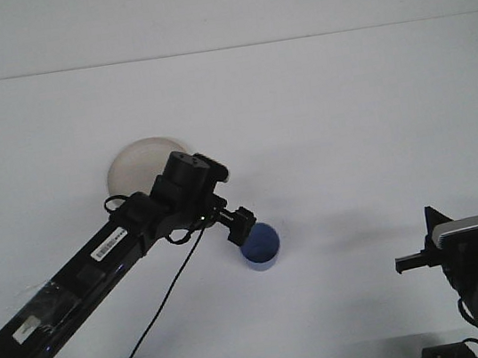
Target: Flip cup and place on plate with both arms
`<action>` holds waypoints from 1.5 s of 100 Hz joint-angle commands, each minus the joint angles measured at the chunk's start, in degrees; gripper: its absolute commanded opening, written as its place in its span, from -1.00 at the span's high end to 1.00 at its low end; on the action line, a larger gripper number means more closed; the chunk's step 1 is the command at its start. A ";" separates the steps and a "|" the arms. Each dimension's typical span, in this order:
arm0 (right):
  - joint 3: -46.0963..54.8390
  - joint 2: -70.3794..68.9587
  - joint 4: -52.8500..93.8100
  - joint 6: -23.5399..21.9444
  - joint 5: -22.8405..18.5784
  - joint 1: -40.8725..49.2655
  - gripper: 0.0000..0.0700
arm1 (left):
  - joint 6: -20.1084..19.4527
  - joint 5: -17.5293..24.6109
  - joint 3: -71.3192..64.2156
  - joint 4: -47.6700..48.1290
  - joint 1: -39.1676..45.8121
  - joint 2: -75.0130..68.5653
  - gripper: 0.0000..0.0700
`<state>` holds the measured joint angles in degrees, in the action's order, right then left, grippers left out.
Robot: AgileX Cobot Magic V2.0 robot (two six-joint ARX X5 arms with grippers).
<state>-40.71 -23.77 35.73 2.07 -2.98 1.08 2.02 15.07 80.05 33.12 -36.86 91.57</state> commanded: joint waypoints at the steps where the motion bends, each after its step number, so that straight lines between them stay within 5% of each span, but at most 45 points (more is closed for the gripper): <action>1: -0.48 -0.39 -0.55 -0.81 0.00 0.04 1.00 | -0.46 -0.26 1.09 0.22 -0.83 2.21 -0.63; 24: -0.48 -0.39 -0.55 -0.81 0.00 0.04 1.00 | -1.46 -0.31 1.09 3.10 -2.73 5.53 -0.62; 30: -0.48 -0.39 -0.55 -0.81 0.00 0.04 1.00 | -1.88 -0.31 1.09 3.08 -3.10 6.43 -0.47; 37: -0.48 -0.39 -0.55 -0.81 0.00 0.04 1.00 | -2.03 -0.31 1.09 2.84 -3.48 7.74 -0.13; 52: -0.48 -0.39 -0.55 -0.81 0.00 0.04 1.00 | -2.03 -0.31 1.09 2.82 -4.11 9.55 1.00; 64: -0.48 -0.39 -0.55 -0.81 0.02 0.04 1.00 | -1.73 -2.19 1.86 3.26 -4.09 9.22 0.97; 81: -0.48 -0.39 -0.55 -0.81 0.00 0.04 1.00 | -2.23 -10.25 8.48 9.46 -1.46 8.50 0.98; 111: -0.48 -0.39 -0.55 -0.83 0.00 0.04 1.00 | -2.75 -17.88 19.04 13.07 14.05 8.55 0.97; 150: -0.48 -0.39 -0.57 -0.87 -0.02 0.07 1.00 | -2.86 -18.10 19.04 13.79 27.71 14.16 0.97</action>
<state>-40.71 -23.77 35.73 2.04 -2.96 1.08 -0.73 -3.11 98.08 47.37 -9.37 103.42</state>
